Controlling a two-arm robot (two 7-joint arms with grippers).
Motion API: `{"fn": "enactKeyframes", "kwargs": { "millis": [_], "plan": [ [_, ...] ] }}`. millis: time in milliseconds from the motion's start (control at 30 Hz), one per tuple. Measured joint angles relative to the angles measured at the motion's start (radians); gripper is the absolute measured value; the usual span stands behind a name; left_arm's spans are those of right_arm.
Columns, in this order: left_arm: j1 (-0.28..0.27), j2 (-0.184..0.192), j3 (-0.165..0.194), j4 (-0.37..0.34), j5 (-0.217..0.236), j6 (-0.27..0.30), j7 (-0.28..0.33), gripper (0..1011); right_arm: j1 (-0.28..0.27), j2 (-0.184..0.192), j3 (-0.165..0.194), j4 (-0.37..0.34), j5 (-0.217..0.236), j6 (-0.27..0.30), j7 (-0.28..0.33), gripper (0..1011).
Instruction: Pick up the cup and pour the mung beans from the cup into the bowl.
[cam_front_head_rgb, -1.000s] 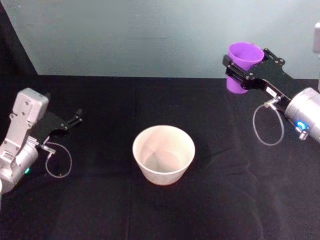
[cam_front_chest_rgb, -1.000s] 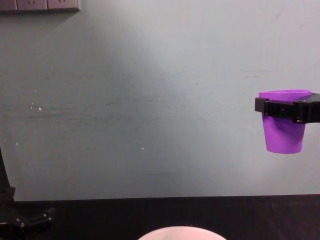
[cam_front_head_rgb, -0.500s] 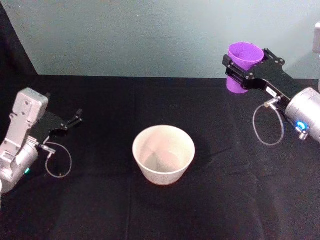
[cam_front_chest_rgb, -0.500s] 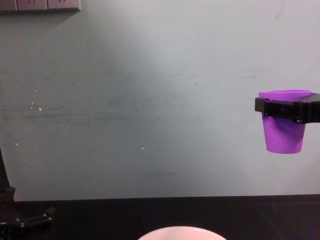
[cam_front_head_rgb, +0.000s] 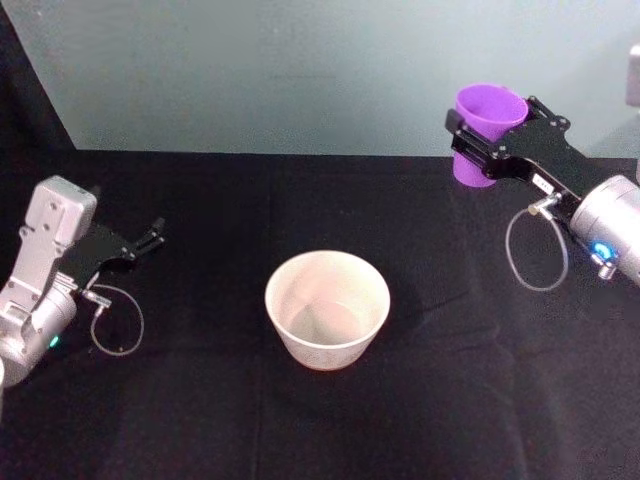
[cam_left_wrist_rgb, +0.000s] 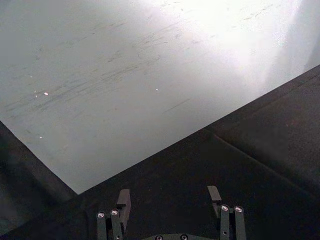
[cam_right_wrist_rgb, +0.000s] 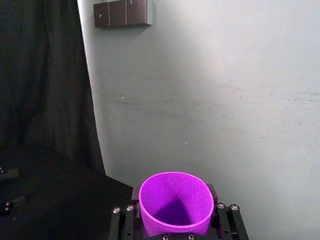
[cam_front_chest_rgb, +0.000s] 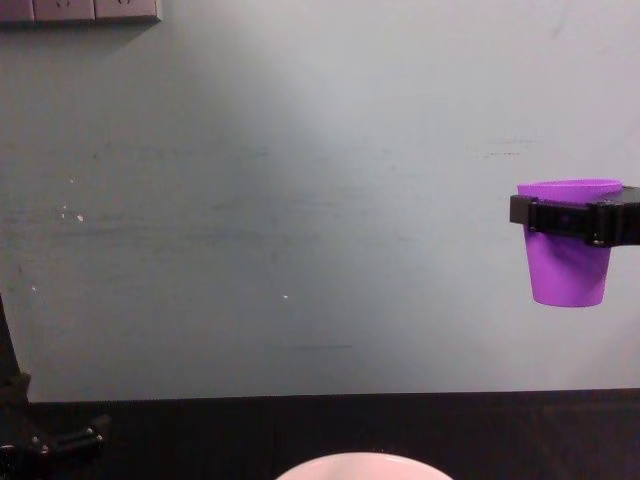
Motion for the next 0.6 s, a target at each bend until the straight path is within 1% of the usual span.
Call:
{"fn": "enactKeyframes", "kwargs": {
  "millis": [600],
  "plan": [
    [0.0,0.0,0.0,0.0,0.0,0.0,0.0,1000,0.0,0.0,0.0,0.0,0.0,0.0,0.0,749]
  ]
}}
